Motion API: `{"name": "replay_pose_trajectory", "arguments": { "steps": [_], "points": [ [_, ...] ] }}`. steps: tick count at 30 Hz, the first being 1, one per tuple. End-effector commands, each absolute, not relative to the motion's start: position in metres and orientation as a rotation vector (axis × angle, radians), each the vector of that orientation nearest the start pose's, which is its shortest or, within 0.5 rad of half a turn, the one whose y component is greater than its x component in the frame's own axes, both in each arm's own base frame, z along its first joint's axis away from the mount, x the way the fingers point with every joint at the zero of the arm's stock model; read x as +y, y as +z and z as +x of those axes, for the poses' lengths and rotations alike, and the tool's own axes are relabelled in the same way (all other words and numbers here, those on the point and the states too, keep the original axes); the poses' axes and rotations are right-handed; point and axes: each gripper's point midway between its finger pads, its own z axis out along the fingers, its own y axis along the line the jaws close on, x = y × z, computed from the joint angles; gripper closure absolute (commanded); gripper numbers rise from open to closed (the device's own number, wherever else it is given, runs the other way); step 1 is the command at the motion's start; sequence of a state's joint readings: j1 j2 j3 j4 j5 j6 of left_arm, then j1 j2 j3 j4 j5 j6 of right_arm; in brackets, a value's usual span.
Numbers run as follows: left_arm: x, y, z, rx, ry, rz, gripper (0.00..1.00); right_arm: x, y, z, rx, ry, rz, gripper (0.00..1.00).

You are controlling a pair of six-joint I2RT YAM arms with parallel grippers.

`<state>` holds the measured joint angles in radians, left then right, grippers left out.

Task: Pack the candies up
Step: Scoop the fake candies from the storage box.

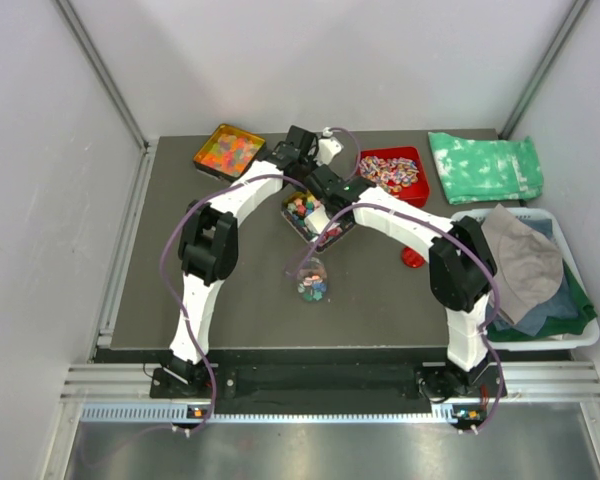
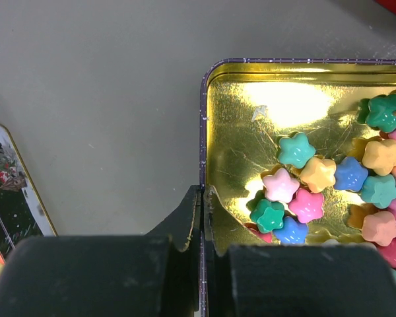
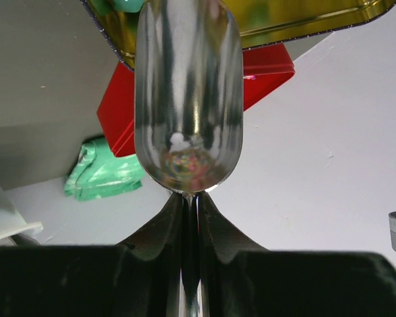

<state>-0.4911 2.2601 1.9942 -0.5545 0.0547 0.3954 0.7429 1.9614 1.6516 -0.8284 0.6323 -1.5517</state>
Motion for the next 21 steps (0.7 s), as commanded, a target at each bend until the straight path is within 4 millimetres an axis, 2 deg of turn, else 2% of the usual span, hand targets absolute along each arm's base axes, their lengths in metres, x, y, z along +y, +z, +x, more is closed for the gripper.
{"name": "replay_pose_trajectory", "arguments": {
  "steps": [1,11,21],
  "points": [
    [-0.283,0.179,0.524,1.987,-0.143,0.996,1.0,0.199,0.184,0.424,1.37,-1.095,-2.418,1.0],
    [-0.283,0.196,0.526,1.95,-0.143,0.977,1.0,0.196,0.177,0.443,1.359,-1.21,-2.426,1.0],
    [-0.285,0.198,0.525,1.948,-0.16,0.972,1.0,0.202,0.156,0.449,1.37,-1.208,-2.464,1.0]
  ]
}}
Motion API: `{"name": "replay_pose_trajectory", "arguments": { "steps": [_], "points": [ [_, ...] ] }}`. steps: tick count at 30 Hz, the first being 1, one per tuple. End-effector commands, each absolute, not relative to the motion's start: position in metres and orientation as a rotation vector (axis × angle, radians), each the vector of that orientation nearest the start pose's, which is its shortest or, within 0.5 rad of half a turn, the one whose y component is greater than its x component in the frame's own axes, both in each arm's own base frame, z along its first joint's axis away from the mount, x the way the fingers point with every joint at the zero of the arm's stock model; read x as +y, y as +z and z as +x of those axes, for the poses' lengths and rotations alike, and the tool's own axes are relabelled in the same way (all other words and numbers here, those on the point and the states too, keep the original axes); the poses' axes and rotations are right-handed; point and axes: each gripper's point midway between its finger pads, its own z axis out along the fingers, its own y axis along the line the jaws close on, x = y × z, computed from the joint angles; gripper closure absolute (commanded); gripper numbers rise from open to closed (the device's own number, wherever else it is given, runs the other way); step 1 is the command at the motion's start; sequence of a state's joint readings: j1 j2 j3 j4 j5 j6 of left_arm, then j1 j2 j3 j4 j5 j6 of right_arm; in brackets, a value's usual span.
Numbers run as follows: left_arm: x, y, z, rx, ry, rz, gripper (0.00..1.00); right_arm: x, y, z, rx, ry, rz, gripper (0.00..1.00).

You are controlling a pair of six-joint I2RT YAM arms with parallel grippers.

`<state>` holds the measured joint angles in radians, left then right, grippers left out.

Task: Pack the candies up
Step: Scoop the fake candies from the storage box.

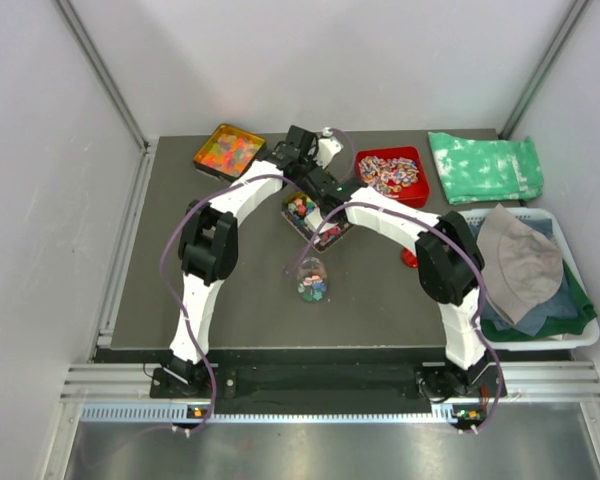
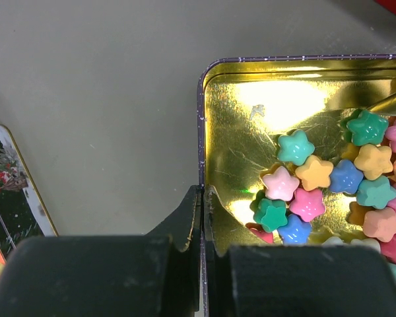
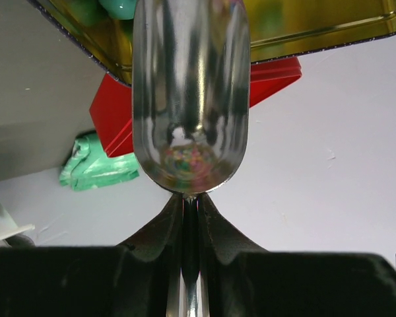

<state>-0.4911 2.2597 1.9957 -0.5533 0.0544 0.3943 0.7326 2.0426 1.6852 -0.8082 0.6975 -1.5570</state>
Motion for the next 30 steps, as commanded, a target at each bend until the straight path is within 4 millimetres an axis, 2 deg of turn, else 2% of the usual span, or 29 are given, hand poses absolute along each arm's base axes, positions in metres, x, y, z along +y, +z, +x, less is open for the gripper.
{"name": "replay_pose_trajectory", "arguments": {
  "steps": [1,6,10,15,24,30],
  "points": [
    [-0.285,0.199,0.525,1.946,-0.159,0.973,1.0,0.204,0.155,0.448,1.368,-1.205,-2.466,1.0],
    [-0.285,0.2,0.525,1.944,-0.156,0.97,1.0,0.215,0.151,0.432,1.398,-1.08,-2.52,1.0],
    [-0.284,0.199,0.526,1.947,-0.152,0.967,1.0,0.212,0.145,0.415,1.432,-0.942,-2.583,1.0],
    [-0.285,0.197,0.525,1.954,-0.158,0.964,1.0,0.212,0.133,0.403,1.509,-0.803,-2.596,1.0],
    [-0.284,0.194,0.525,1.967,-0.159,0.955,1.0,0.221,0.116,0.402,1.613,-0.708,-2.517,1.0],
    [-0.287,0.196,0.523,1.969,-0.182,0.943,1.0,0.228,0.098,0.404,1.608,-0.666,-2.506,1.0]
  ]
}}
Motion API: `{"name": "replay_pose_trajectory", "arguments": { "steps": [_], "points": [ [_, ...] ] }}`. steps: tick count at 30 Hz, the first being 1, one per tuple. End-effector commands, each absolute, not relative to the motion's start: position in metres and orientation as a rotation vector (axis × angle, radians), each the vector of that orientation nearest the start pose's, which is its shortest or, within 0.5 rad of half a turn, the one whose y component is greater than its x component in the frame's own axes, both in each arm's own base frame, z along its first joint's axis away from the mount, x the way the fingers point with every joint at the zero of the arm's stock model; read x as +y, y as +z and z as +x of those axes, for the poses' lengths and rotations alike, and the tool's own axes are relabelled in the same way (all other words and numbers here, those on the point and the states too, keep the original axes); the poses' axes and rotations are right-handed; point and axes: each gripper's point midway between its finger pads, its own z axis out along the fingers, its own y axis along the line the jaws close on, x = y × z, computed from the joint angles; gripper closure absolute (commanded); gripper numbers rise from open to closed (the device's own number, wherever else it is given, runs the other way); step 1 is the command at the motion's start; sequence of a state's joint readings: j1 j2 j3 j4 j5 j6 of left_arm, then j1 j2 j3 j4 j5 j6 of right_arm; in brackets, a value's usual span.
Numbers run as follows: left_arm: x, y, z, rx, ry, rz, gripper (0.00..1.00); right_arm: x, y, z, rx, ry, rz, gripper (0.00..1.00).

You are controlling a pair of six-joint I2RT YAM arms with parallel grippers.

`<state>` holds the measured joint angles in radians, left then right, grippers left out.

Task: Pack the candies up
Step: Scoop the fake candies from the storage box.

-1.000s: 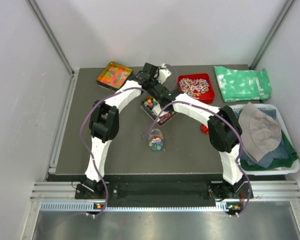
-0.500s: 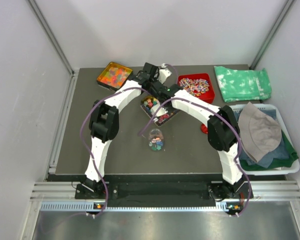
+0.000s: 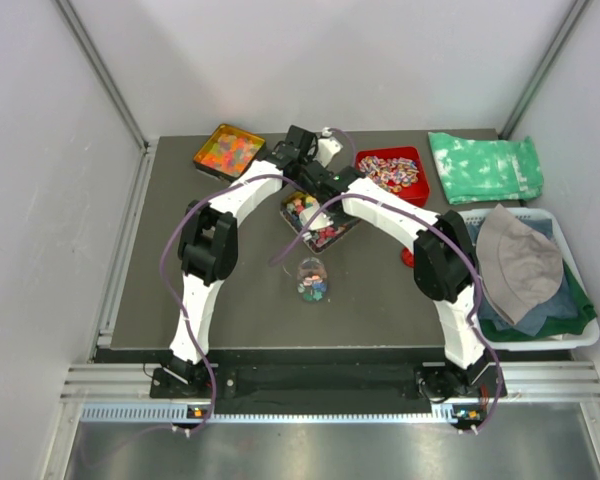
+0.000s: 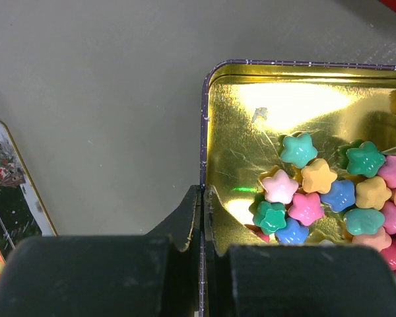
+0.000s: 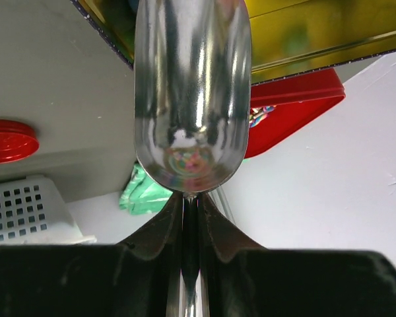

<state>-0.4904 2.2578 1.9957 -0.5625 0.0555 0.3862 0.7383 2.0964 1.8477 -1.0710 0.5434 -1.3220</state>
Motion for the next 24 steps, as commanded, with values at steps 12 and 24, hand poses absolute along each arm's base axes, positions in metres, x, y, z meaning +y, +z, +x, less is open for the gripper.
{"name": "replay_pose_trajectory", "arguments": {
  "steps": [12,24],
  "points": [
    [-0.287,0.194,0.52,1.973,-0.202,0.935,1.0,0.244,0.09,0.413,1.65,-0.517,-2.363,1.0],
    [-0.281,0.193,0.52,2.007,-0.164,0.902,1.0,0.249,0.079,0.41,1.725,-0.533,-2.303,1.0]
  ]
}}
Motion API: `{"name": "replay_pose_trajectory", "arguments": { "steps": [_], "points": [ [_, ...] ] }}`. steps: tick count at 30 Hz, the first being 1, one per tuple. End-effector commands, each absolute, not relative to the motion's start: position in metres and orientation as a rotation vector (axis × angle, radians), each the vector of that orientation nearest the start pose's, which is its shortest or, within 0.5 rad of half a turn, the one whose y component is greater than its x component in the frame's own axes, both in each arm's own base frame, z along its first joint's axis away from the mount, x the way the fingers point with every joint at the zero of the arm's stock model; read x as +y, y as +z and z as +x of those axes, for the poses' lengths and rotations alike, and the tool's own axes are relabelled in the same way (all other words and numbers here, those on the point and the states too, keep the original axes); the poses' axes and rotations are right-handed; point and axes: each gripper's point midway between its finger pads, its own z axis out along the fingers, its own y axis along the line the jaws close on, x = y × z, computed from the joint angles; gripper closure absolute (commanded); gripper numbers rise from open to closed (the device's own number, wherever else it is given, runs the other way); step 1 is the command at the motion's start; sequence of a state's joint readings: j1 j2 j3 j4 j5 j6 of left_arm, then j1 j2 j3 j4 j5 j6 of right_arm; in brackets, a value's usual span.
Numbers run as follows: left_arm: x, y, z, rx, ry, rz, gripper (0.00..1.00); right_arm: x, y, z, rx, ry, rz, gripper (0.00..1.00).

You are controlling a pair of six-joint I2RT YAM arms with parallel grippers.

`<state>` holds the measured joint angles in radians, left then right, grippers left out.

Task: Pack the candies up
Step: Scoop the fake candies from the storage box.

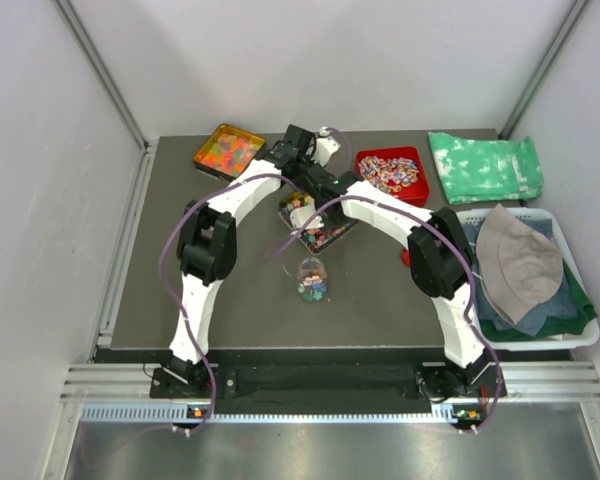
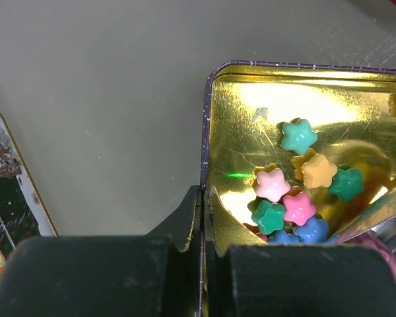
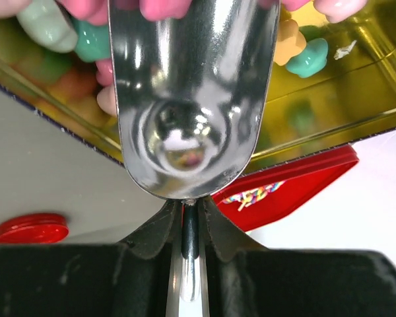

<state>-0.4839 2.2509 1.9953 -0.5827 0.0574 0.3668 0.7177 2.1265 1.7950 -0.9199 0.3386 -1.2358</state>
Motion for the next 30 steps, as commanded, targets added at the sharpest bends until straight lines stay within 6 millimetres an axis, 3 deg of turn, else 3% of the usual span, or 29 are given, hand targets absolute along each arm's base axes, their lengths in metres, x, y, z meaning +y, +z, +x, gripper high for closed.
{"name": "replay_pose_trajectory", "arguments": {
  "steps": [1,11,18,30],
  "points": [
    [-0.281,0.195,0.521,2.008,-0.16,0.896,1.0,0.256,0.082,0.41,1.734,-0.525,-2.274,1.0],
    [-0.262,0.2,0.52,2.074,-0.028,0.775,1.0,0.283,0.081,0.383,1.845,-0.474,-2.133,1.0],
    [-0.257,0.203,0.515,2.099,0.001,0.728,1.0,0.299,0.077,0.375,1.846,-0.471,-2.108,1.0],
    [-0.264,0.198,0.507,2.112,-0.058,0.731,1.0,0.334,0.082,0.396,1.82,-0.496,-1.969,1.0]
  ]
}}
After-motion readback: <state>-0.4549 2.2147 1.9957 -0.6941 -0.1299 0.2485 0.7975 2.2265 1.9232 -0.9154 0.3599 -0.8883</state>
